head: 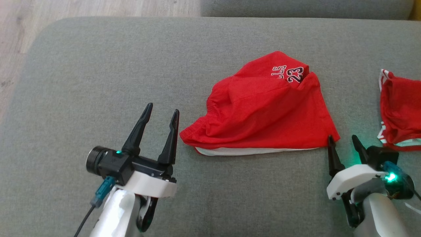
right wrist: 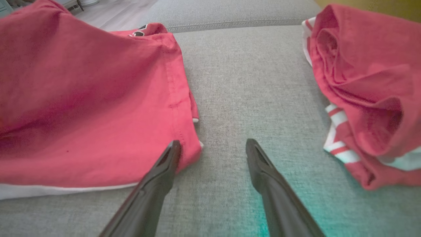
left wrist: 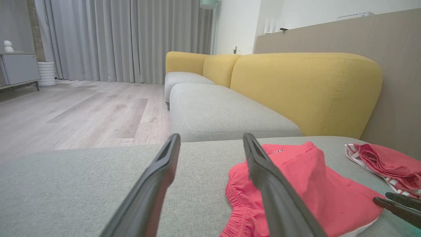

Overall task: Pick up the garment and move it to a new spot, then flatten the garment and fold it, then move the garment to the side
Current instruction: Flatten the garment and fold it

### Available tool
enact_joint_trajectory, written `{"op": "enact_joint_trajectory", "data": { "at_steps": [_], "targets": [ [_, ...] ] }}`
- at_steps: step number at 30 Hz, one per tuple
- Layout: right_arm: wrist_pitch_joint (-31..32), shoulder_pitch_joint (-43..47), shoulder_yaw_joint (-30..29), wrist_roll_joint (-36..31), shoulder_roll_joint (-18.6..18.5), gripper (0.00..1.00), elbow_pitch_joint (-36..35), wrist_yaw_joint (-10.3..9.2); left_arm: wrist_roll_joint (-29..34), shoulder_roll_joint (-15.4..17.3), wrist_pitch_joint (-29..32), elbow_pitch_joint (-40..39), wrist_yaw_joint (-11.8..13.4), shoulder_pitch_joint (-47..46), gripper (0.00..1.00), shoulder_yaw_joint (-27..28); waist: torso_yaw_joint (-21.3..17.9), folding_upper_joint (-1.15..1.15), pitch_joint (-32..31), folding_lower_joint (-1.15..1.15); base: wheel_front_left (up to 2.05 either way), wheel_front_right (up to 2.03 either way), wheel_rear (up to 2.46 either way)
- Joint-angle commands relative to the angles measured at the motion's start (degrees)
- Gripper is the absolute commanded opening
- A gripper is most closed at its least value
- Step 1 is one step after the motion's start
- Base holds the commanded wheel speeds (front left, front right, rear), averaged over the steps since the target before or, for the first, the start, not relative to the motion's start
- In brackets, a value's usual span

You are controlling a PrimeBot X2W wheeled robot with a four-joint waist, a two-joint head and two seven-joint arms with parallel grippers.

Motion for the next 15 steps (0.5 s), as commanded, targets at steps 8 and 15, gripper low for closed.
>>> {"op": "enact_joint_trajectory", "data": {
  "at_steps": [8, 15],
  "targets": [
    [0.88, -3.45, 3.67, -2.19, -0.24, 1.0, -0.03, -0.04, -0.04, 0.29, -0.24, -1.89, 0.09, -2.56, 1.0, 1.18, 0.15, 0.0, 0.63, 0.0, 0.0, 0.0, 0.0],
    [2.03, -4.71, 4.7, -3.86, -0.24, 1.0, 1.8, -0.04, -0.32, 0.27, -0.24, -1.68, 0.09, -2.79, 1.0, 1.13, 0.89, 0.0, 0.87, 0.0, 0.0, 0.0, 0.0]
  ]
}}
